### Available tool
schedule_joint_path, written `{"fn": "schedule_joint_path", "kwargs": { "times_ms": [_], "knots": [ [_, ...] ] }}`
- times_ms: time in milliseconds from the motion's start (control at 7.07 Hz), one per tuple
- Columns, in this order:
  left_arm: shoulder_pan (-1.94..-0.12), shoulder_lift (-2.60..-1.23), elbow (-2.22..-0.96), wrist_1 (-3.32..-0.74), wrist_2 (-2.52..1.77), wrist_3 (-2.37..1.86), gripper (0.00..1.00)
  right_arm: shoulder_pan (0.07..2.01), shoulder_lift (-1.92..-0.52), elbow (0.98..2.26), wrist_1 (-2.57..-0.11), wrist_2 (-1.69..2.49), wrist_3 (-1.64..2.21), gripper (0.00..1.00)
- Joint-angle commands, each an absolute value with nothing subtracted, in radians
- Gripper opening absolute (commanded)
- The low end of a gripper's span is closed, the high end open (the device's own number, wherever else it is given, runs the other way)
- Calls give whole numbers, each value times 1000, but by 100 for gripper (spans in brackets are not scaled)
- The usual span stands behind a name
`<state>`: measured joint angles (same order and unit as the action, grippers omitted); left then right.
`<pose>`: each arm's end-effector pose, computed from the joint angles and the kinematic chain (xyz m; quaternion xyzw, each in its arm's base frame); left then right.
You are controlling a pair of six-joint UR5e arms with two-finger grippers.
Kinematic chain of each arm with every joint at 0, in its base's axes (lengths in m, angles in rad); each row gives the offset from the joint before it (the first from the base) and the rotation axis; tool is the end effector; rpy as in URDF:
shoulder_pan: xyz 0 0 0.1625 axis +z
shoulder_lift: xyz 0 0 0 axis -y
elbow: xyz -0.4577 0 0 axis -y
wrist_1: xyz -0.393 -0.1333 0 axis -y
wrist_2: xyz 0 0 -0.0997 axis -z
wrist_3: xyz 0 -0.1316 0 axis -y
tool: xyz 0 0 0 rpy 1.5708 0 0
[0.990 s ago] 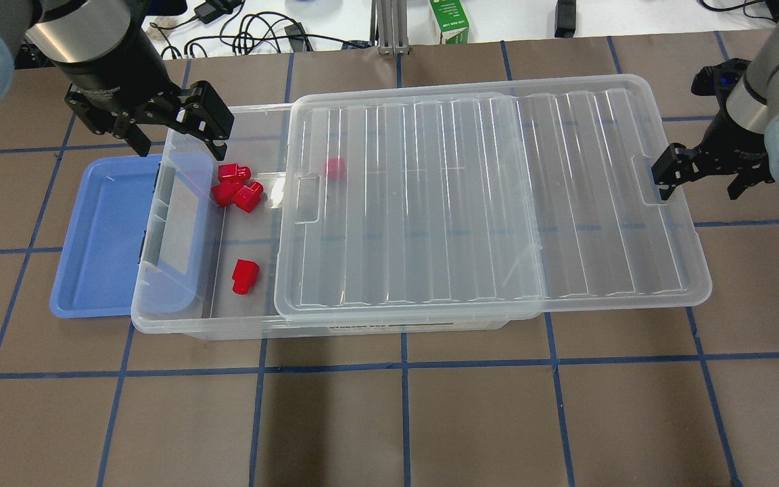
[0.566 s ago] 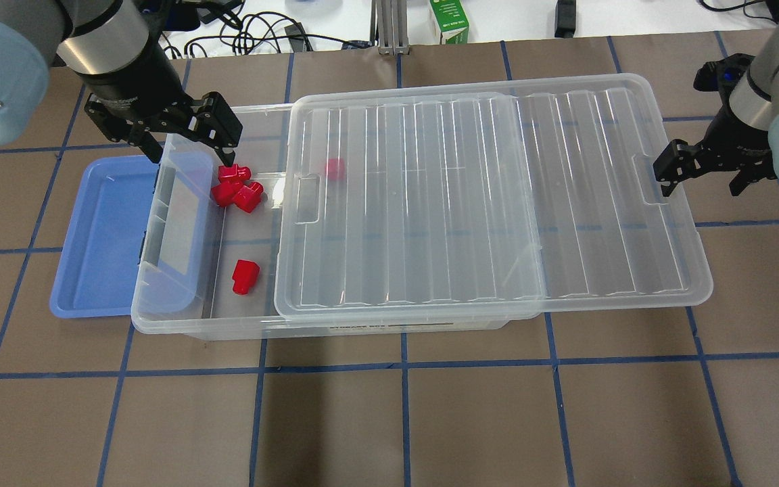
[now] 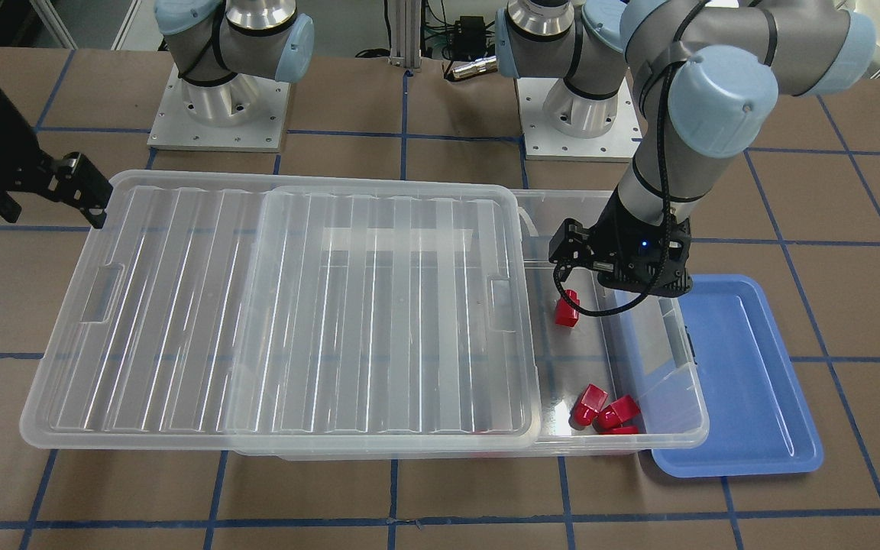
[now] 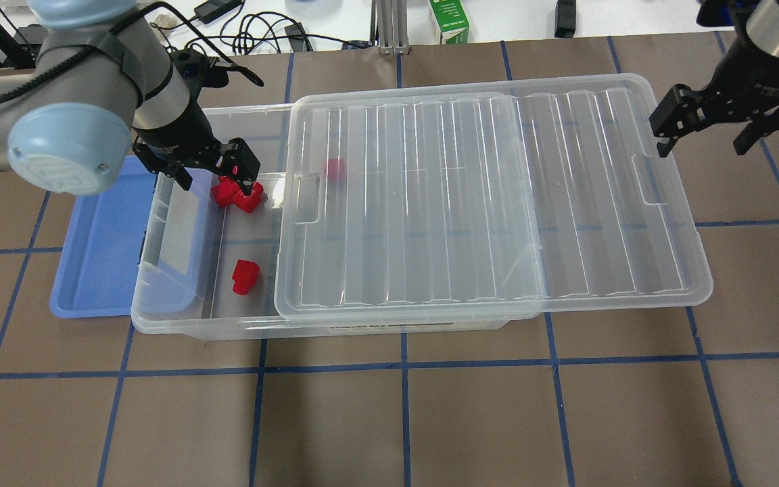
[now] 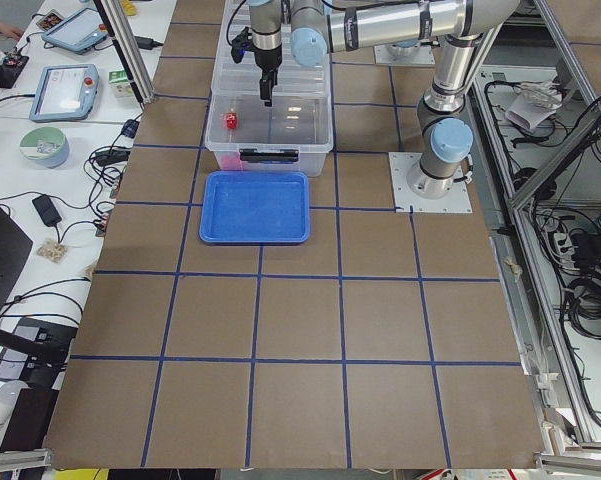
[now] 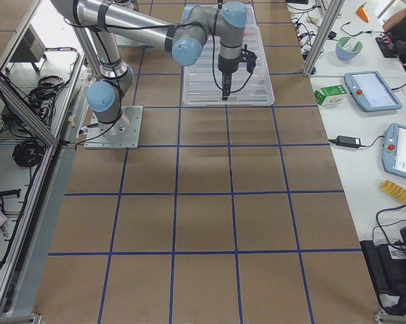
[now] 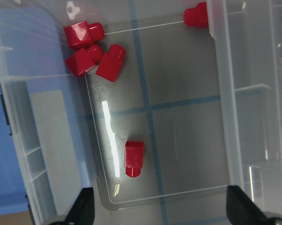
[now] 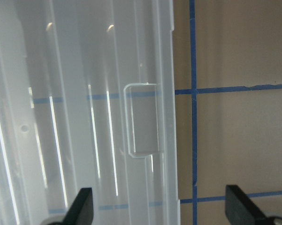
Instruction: Place red block in blue tray from box
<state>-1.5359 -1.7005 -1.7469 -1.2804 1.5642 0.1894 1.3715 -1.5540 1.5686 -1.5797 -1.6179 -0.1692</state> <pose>-0.1155 -0.5360 0.3649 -0.0771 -0.9970 -0.0073 0.0041 0.0257 -0.5149 0.4824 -0.0150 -0.9996 -0.0071 0.0226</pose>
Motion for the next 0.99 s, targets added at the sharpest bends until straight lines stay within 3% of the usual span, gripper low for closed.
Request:
{"fn": "schedule_joint_path", "kwargs": {
  "times_ms": [0,848],
  "knots": [
    [-1519,-1716,-1837,-1211,1566,187,100,1556,-1557,1500,-1526,-1614,-41,100],
    [-1481,-1784,-1953,-1060,1562,136,100,1611,-1557,1514,-1554,-1548,69,100]
  ]
}}
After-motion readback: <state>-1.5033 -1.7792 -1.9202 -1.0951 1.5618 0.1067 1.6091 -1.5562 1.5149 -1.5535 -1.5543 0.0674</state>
